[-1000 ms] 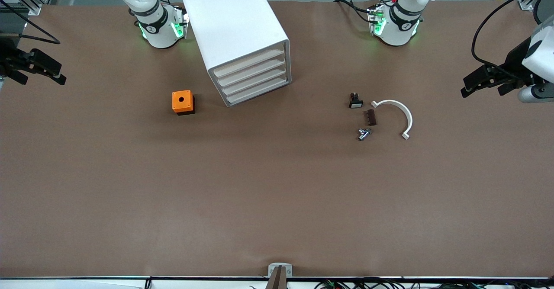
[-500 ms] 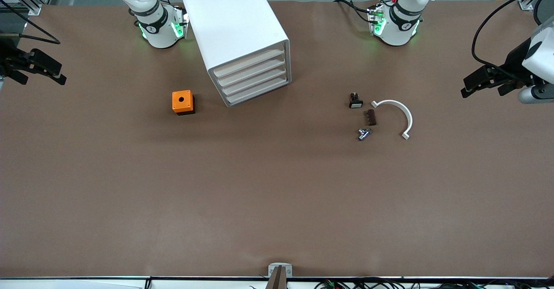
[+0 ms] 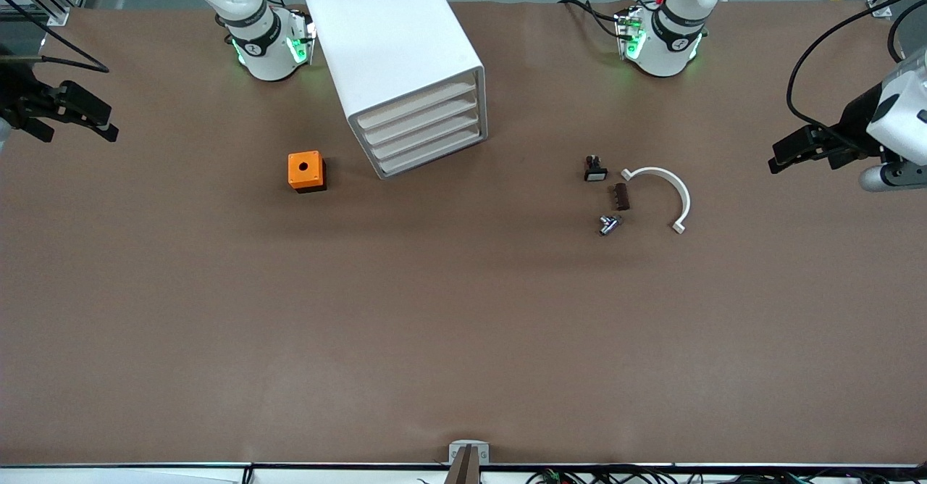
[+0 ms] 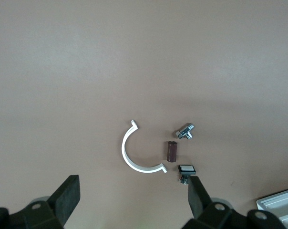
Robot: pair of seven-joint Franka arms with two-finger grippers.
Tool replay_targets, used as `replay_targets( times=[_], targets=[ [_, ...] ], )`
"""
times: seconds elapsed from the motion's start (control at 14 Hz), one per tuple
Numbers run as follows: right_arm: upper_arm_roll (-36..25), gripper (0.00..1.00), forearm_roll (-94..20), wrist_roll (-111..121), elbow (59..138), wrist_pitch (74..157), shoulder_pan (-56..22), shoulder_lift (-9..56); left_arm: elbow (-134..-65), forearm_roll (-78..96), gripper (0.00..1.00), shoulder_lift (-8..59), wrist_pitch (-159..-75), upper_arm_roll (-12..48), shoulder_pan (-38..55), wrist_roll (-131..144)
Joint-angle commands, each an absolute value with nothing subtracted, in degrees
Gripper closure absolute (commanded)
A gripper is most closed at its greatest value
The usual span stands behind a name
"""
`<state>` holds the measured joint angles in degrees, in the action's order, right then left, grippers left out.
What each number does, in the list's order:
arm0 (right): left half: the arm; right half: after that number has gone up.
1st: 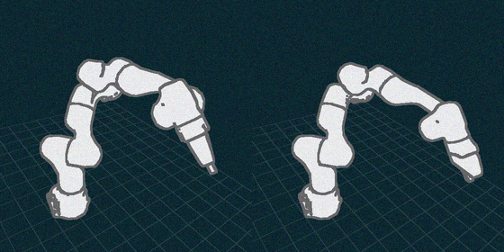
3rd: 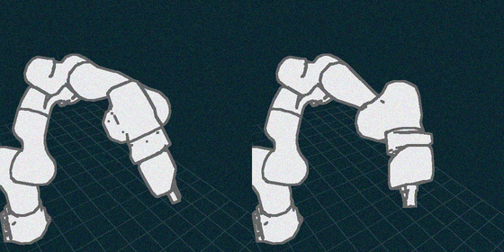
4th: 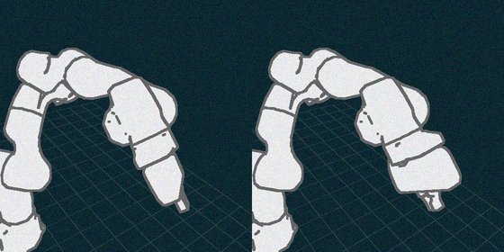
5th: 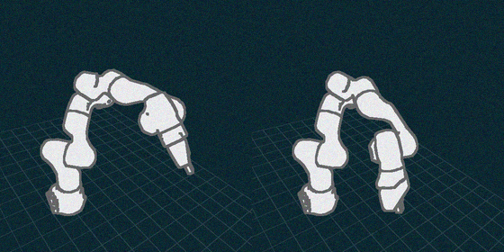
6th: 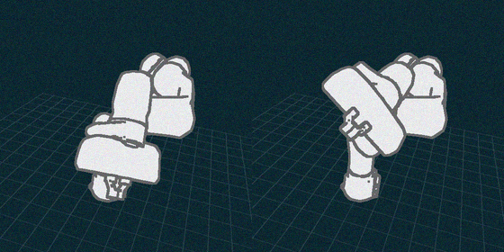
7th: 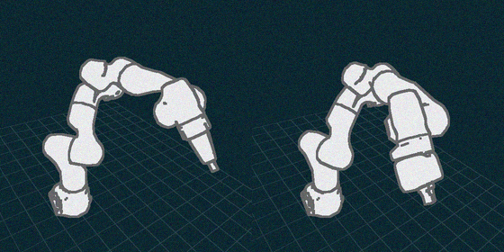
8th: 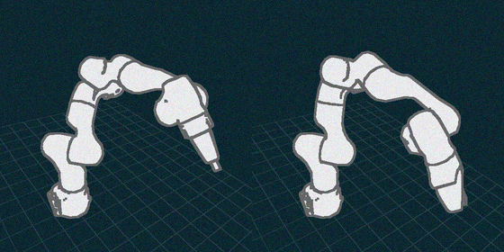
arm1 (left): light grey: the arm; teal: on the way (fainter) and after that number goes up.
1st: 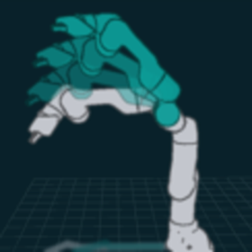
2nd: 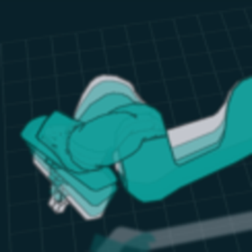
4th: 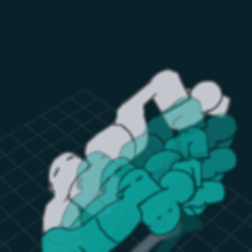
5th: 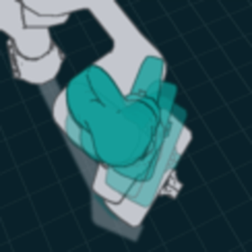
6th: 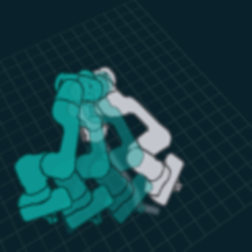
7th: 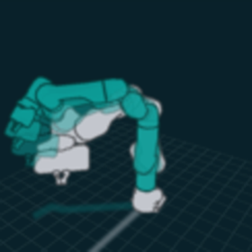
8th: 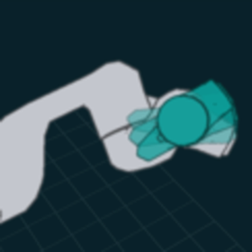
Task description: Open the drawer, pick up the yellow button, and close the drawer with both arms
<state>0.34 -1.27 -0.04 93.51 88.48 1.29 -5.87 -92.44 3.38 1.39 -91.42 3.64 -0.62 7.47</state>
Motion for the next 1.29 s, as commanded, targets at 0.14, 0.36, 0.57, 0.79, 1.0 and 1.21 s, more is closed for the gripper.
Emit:
replay_targets(
  times=[0.14, 0.36, 0.57, 0.79, 1.0, 1.21],
  targets=[
    [0.26, 0.0, -1.32, 0.35, 94.92, 88.51, 0.79, -7.56, -92.02, 2.63, 0.0, 2.64, -90.62, 4.48, 0.35, 8.0],
    [0.26, 0.0, -1.32, 0.26, 94.92, 88.51, 0.35, -7.65, -91.5, 4.3, 0.0, 3.34, -90.53, 5.18, 2.89, 11.84],
    [0.26, 0.0, -1.32, 0.26, 94.92, 88.51, 0.35, -7.65, -87.21, 10.18, 0.0, 6.58, -85.36, 5.27, 5.71, 19.41],
    [0.26, 0.0, -1.32, 0.26, 94.92, 88.5, 0.35, -7.65, -84.55, 15.54, 0.0, 9.22, -83.41, 5.45, 8.95, 27.92],
    [0.26, 0.0, -1.32, 0.26, 94.92, 88.51, 0.35, -7.65, -83.94, 19.32, 0.0, 11.94, -83.41, 5.54, 14.4, 42.48],
    [0.26, 0.0, -1.32, 0.26, 94.92, 88.59, 0.35, -7.56, -80.87, 27.83, 0.0, 17.12, -83.58, 5.54, 17.57, 59.98]
  ],
)
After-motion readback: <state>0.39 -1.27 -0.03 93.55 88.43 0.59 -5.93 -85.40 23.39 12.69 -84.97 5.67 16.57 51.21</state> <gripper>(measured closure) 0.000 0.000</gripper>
